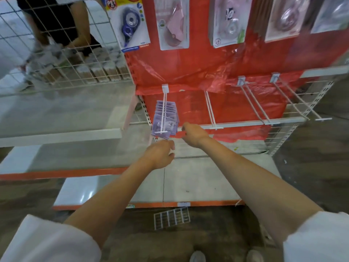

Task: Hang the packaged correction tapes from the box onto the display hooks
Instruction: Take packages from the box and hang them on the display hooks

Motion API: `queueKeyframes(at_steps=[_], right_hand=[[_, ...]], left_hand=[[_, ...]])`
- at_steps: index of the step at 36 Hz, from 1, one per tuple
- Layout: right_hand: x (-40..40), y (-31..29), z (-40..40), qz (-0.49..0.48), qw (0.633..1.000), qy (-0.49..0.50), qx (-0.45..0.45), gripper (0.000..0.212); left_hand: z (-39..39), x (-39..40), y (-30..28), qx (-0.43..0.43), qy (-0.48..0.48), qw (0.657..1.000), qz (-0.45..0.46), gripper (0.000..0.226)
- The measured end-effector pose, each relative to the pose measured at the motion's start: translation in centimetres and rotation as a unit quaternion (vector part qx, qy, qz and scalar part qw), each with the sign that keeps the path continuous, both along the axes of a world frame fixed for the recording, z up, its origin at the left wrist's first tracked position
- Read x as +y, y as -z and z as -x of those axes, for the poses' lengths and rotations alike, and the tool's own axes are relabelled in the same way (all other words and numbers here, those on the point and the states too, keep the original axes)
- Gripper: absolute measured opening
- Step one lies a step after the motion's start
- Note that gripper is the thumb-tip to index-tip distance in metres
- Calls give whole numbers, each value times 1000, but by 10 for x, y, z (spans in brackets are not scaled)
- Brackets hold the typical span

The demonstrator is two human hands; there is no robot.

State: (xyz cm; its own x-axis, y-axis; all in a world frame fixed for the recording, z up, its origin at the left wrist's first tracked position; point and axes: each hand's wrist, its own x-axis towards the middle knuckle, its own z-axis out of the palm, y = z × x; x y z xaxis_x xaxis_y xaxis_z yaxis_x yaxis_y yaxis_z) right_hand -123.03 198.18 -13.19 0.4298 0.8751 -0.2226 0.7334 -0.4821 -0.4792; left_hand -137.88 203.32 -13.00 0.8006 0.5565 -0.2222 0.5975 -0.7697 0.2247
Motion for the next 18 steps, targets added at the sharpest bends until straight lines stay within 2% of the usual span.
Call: queueKeyframes(at_steps=[6, 12, 18], right_hand=[[-49, -14, -20, -9, 999, -10, -50, 33], [-112, -21, -44, 7, 999, 8, -53, 33], [-191, -18, -77, 37, 993, 97, -58, 34]], left_hand=[[-35, -24, 1, 0, 68, 998, -17, 31], [-79, -57, 12, 34, 167, 985, -4, 30], [-128, -108, 20, 39, 247, 968, 7, 29]])
